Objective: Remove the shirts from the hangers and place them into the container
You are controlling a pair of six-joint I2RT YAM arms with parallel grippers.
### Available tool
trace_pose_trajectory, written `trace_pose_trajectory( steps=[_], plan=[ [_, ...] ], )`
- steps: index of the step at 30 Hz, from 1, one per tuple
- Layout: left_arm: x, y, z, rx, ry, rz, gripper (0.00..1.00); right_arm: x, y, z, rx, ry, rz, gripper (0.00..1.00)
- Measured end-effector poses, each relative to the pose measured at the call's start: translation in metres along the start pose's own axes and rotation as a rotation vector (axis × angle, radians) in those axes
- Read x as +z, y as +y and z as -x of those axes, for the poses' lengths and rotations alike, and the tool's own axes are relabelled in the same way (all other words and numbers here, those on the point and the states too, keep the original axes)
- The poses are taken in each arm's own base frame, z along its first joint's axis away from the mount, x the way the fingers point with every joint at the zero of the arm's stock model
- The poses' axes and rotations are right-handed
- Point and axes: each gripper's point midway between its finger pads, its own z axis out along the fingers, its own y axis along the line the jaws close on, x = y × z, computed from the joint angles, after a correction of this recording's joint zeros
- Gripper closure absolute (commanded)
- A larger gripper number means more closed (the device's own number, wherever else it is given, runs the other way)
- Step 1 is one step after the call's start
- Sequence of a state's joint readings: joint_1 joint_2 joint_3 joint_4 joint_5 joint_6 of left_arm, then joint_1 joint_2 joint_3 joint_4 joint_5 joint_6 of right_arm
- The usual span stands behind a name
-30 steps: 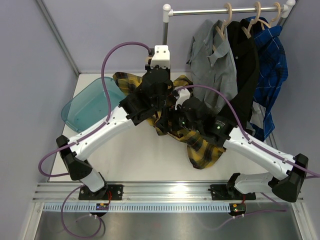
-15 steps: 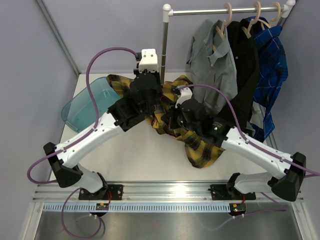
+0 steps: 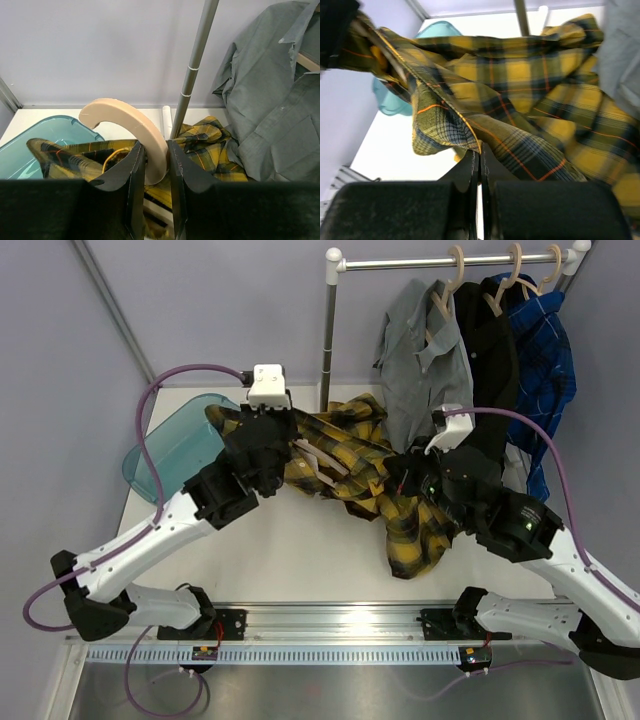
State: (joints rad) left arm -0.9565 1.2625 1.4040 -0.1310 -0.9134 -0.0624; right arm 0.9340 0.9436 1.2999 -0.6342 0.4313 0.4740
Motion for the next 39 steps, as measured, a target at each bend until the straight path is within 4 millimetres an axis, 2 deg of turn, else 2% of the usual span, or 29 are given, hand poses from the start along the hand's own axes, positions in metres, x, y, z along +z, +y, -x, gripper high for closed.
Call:
trace_pose_trajectory(
  steps=[5,11,14,19,24,27,29,30,32,33,36,39],
  plan=[
    [-0.011,0.011,0.006,-0.026,-0.02,-0.01,1.0,-0.003,-0.016,-0.006,-0.048,0.018,-0.066,1.0],
    [-0.016,0.019,0.007,-0.016,-0.024,-0.003,1.0,-0.004,-0.027,-0.01,-0.084,0.032,-0.112,1.0],
    [-0.016,0.03,0.009,-0.005,-0.028,0.033,1.0,-0.005,-0.029,-0.013,-0.087,0.035,-0.113,1.0],
    [-0.012,0.046,0.009,0.001,-0.024,0.103,1.0,-0.009,-0.035,-0.023,-0.096,0.049,-0.106,1.0],
    [-0.008,0.044,0.023,-0.051,-0.027,0.109,1.0,-0.002,-0.039,-0.045,-0.121,0.103,-0.106,1.0],
    [-0.009,0.039,0.025,-0.099,-0.02,0.085,1.0,0.008,-0.041,-0.065,-0.144,0.163,-0.116,0.87],
    [-0.009,0.035,0.02,-0.124,-0.004,0.06,1.0,0.014,-0.041,-0.076,-0.157,0.199,-0.117,0.71],
    [-0.01,0.032,0.018,-0.133,0.006,0.049,1.0,0.016,-0.04,-0.081,-0.158,0.215,-0.111,0.57],
    [-0.011,0.027,0.012,-0.142,0.029,0.024,1.0,0.017,-0.036,-0.086,-0.158,0.234,-0.094,0.45],
    [-0.012,0.024,0.01,-0.147,0.037,0.013,1.0,0.017,-0.035,-0.086,-0.16,0.236,-0.089,0.37],
    [-0.014,0.017,0.006,-0.161,0.053,-0.011,1.0,0.014,-0.026,-0.082,-0.153,0.239,-0.046,0.23],
    [-0.014,0.007,0.007,-0.17,0.059,-0.026,1.0,0.009,-0.01,-0.067,-0.127,0.212,0.024,0.16]
  ],
)
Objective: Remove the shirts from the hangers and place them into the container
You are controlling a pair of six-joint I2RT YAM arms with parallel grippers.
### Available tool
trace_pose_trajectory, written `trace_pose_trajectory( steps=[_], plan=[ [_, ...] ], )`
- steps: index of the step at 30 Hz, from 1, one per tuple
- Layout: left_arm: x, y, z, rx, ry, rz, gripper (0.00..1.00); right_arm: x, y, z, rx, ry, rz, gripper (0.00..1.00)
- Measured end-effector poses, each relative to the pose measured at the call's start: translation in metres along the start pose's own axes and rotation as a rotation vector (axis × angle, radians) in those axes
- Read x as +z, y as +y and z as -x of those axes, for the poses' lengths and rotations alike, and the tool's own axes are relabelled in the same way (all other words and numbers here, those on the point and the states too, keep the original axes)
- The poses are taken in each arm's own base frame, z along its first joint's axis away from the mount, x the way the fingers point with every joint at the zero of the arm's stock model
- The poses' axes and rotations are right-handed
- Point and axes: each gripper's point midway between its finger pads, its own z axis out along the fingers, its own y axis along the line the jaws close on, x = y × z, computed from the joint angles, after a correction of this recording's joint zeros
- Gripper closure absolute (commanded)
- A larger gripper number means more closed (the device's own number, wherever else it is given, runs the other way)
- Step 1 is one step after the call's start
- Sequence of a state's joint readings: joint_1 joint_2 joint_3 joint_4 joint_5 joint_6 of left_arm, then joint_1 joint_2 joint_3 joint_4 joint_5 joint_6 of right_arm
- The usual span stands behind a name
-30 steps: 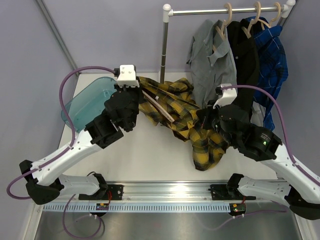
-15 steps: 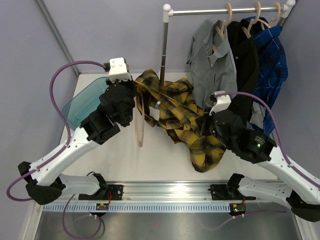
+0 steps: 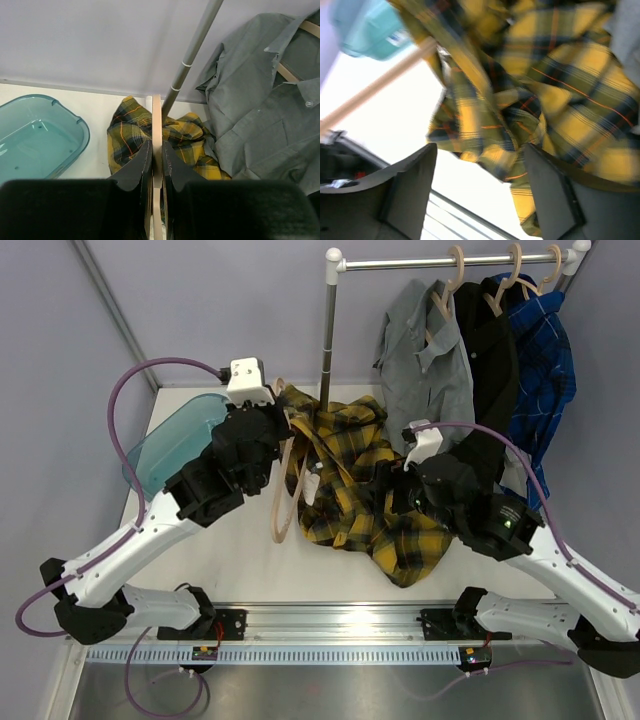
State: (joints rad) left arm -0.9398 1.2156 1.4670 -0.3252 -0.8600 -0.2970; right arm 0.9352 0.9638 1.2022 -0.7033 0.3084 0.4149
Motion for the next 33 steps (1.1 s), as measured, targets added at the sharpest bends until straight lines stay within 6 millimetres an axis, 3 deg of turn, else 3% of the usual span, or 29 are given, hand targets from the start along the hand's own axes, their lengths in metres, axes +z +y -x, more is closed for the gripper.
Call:
trace_pose_trajectory(
  steps=[4,9,14,19,27,33],
  plan=[
    [0.007,-0.014,-0.001,-0.007,0.006,-0.005,1.0,-0.018,0.029,0.029,0.043,-0.075,0.148,0.07],
    [0.019,-0.027,-0.016,0.003,0.029,0.008,1.0,-0.025,0.065,0.051,0.096,-0.112,0.308,0.06],
    [0.027,-0.029,-0.026,0.018,0.034,0.044,1.0,-0.021,0.089,0.051,0.13,-0.083,0.408,0.06],
    [0.029,-0.029,-0.018,-0.017,-0.003,0.064,1.0,-0.016,0.106,0.051,0.17,-0.06,0.47,0.07],
    [0.031,-0.031,-0.02,-0.045,-0.035,0.077,1.0,0.006,0.129,0.035,0.241,0.043,0.519,0.09],
    [0.031,-0.031,-0.028,-0.039,-0.044,0.083,1.0,0.013,0.141,0.028,0.282,0.086,0.543,0.17]
  ],
)
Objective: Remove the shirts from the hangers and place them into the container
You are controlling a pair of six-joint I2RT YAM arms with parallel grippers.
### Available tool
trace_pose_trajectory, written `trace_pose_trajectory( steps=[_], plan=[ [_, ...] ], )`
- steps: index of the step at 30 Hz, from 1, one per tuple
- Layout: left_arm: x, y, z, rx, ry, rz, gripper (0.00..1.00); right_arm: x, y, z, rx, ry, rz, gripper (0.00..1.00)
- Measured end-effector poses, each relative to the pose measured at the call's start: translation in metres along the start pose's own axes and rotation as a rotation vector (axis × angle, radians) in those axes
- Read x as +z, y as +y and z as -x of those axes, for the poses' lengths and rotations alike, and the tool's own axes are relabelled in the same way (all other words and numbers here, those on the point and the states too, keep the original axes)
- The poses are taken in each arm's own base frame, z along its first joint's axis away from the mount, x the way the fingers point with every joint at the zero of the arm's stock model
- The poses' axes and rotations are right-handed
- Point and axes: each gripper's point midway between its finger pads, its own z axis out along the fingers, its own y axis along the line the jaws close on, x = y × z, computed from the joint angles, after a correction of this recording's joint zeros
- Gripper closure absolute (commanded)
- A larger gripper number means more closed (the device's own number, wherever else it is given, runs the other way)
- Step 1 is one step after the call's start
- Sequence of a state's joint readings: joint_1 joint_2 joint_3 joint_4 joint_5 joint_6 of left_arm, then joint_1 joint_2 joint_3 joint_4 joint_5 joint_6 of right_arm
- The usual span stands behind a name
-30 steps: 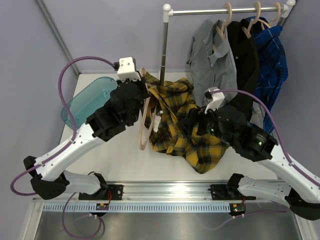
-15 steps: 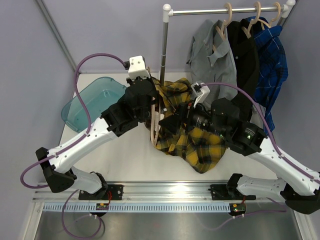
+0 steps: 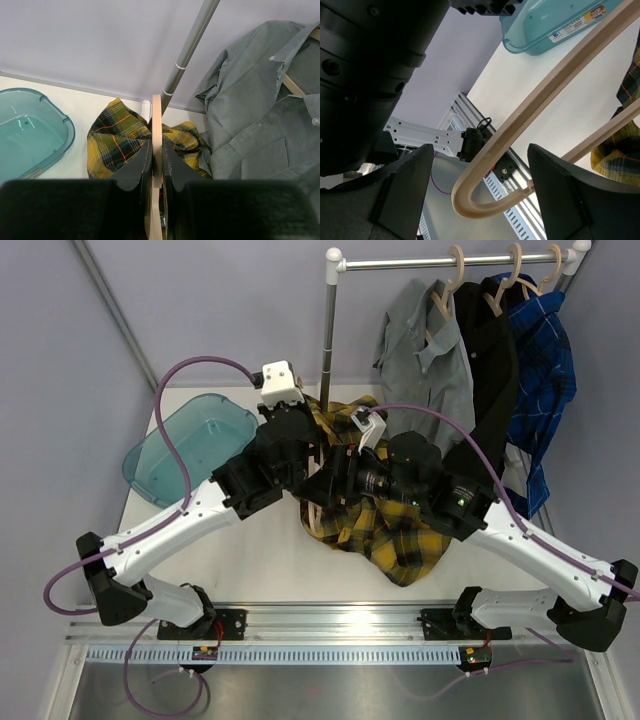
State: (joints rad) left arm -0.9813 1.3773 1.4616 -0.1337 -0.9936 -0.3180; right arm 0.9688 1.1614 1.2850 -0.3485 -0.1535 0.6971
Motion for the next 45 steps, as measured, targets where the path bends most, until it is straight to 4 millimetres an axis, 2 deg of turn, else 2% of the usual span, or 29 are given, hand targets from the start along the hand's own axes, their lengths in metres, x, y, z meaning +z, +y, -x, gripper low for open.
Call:
trace_pose_trajectory(
  steps=[6,12,15,16,17,18,20,22,23,26,27,30,32,33,36,37,45],
  plan=[
    [-0.003,0.005,0.002,-0.016,-0.024,0.006,1.0,0.007,0.004,-0.001,0.042,0.001,0.023,0.27],
    [-0.008,0.012,0.01,-0.046,-0.055,0.012,1.0,0.016,-0.006,-0.012,0.088,0.026,0.008,0.35],
    [-0.009,0.014,0.013,-0.063,-0.073,0.015,1.0,0.021,-0.009,-0.015,0.104,0.032,0.004,0.42],
    [-0.01,0.015,0.013,-0.063,-0.078,0.017,1.0,0.022,-0.009,-0.016,0.109,0.032,0.006,0.45],
    [-0.01,0.015,0.012,-0.066,-0.084,0.018,1.0,0.023,-0.009,-0.016,0.114,0.035,0.008,0.54],
    [-0.011,0.015,0.012,-0.065,-0.086,0.018,1.0,0.024,-0.008,-0.017,0.117,0.035,0.012,0.57],
    [-0.012,0.015,0.01,-0.061,-0.09,0.02,1.0,0.024,-0.008,-0.018,0.13,0.037,0.017,0.71],
    [-0.013,0.018,0.013,-0.066,-0.102,0.028,1.0,0.026,-0.015,-0.022,0.163,0.04,-0.011,0.81],
    [-0.014,0.019,0.017,-0.072,-0.109,0.031,0.95,0.026,-0.021,-0.024,0.181,0.039,-0.033,0.89],
    [-0.02,0.023,0.023,-0.084,-0.119,0.027,0.79,0.028,-0.029,-0.025,0.202,0.03,-0.057,0.96],
    [-0.021,0.024,0.024,-0.089,-0.121,0.024,0.68,0.027,-0.027,-0.024,0.203,0.029,-0.051,1.0],
    [-0.023,0.027,0.023,-0.096,-0.121,0.019,0.6,0.022,-0.022,-0.027,0.202,0.038,-0.031,1.0],
    [-0.024,0.028,0.021,-0.098,-0.115,0.01,0.5,0.017,-0.019,-0.029,0.201,0.043,-0.021,1.0],
    [-0.025,0.028,0.019,-0.099,-0.111,0.003,0.36,0.015,-0.018,-0.03,0.2,0.046,-0.016,1.0],
    [-0.029,0.031,0.017,-0.106,-0.098,-0.022,0.13,0.011,-0.019,-0.032,0.2,0.045,-0.013,1.0],
    [-0.031,0.032,0.017,-0.111,-0.094,-0.031,0.01,0.009,-0.02,-0.033,0.2,0.045,-0.013,1.0],
    [-0.052,0.029,0.031,-0.125,-0.042,-0.167,0.01,-0.005,-0.02,-0.041,0.2,0.06,-0.002,1.0]
  ],
)
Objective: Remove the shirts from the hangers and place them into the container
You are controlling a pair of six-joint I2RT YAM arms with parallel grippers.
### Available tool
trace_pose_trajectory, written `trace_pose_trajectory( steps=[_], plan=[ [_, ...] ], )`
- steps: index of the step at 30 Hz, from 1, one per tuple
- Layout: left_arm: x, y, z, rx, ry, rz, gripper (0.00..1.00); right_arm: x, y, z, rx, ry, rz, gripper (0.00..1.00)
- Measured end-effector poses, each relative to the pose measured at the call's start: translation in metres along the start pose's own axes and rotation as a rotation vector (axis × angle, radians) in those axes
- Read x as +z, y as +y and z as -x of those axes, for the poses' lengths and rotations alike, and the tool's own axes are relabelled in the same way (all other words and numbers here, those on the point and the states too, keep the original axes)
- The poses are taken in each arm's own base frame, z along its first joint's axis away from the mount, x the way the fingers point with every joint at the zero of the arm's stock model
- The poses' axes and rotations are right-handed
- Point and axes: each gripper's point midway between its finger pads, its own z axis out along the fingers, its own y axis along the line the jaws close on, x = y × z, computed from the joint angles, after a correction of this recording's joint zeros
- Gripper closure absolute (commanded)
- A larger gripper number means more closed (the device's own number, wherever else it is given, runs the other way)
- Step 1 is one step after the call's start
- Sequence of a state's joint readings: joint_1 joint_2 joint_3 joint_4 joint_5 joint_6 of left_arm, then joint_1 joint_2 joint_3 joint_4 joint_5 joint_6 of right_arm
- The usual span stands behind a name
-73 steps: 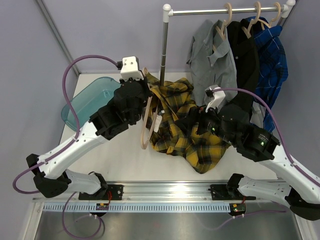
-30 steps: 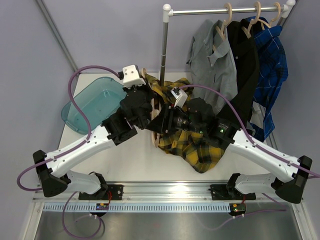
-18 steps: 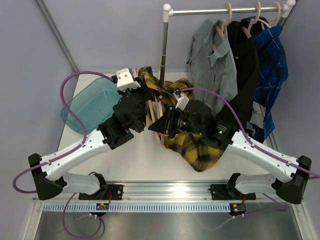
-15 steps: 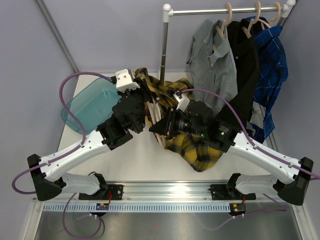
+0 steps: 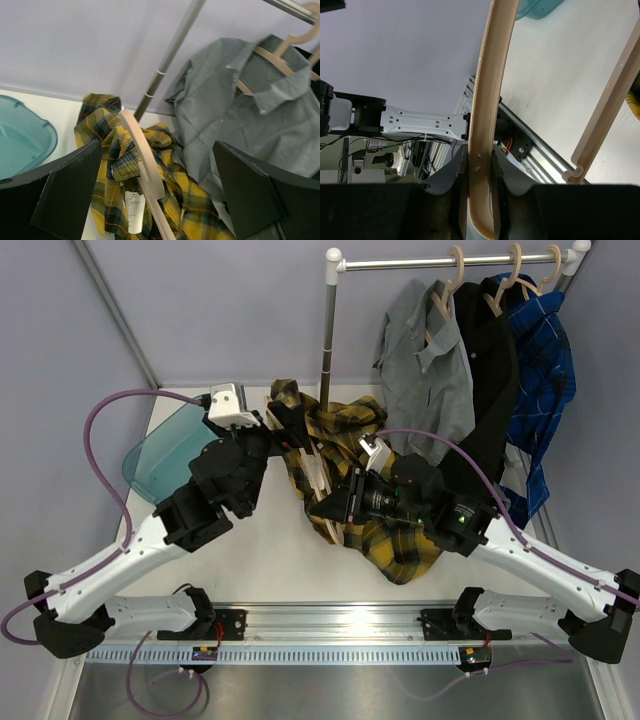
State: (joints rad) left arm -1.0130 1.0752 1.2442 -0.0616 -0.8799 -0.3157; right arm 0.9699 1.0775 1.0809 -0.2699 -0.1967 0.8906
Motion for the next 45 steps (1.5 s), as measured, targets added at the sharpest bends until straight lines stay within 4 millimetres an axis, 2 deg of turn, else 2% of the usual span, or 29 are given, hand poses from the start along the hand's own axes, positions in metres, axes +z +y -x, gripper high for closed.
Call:
trace_pose_trajectory(
  steps=[4,7,11,16,18,20,26,29,32,39,45],
  plan=[
    [-0.014,-0.01,0.009,0.006,0.042,-0.111,0.01,-0.013,-0.003,-0.005,-0.002,0.005,-0.009,1.0],
    [-0.031,-0.008,0.021,0.007,0.054,-0.182,0.01,-0.022,-0.003,-0.006,-0.011,0.005,-0.013,1.0],
    [-0.059,0.006,0.05,0.003,0.011,-0.254,0.01,-0.025,-0.005,-0.008,-0.025,0.011,-0.021,1.0],
    [-0.085,0.026,0.068,0.051,-0.048,-0.32,0.03,-0.026,-0.007,-0.01,-0.028,0.02,-0.027,1.0],
    [-0.087,0.027,0.058,0.092,-0.041,-0.342,0.09,-0.026,-0.007,-0.01,-0.028,0.02,-0.026,1.0],
    [-0.083,0.028,0.034,0.16,-0.005,-0.354,0.15,-0.026,-0.007,-0.01,-0.027,0.02,-0.026,1.0],
    [-0.062,0.045,-0.073,0.432,0.167,-0.356,0.15,-0.026,-0.006,-0.011,-0.027,0.026,-0.021,1.0],
    [-0.054,0.053,-0.108,0.535,0.235,-0.361,0.15,-0.026,-0.005,-0.011,-0.027,0.028,-0.018,1.0],
    [-0.044,0.05,-0.116,0.571,0.238,-0.377,0.15,-0.027,-0.003,-0.012,-0.025,0.031,-0.007,1.0],
    [-0.013,0.051,-0.112,0.514,0.197,-0.354,0.21,-0.03,0.003,-0.012,-0.018,0.033,0.015,1.0],
    [0.004,0.054,-0.131,0.465,0.211,-0.323,0.25,-0.03,0.009,-0.011,-0.014,0.035,0.04,1.0]
  ],
)
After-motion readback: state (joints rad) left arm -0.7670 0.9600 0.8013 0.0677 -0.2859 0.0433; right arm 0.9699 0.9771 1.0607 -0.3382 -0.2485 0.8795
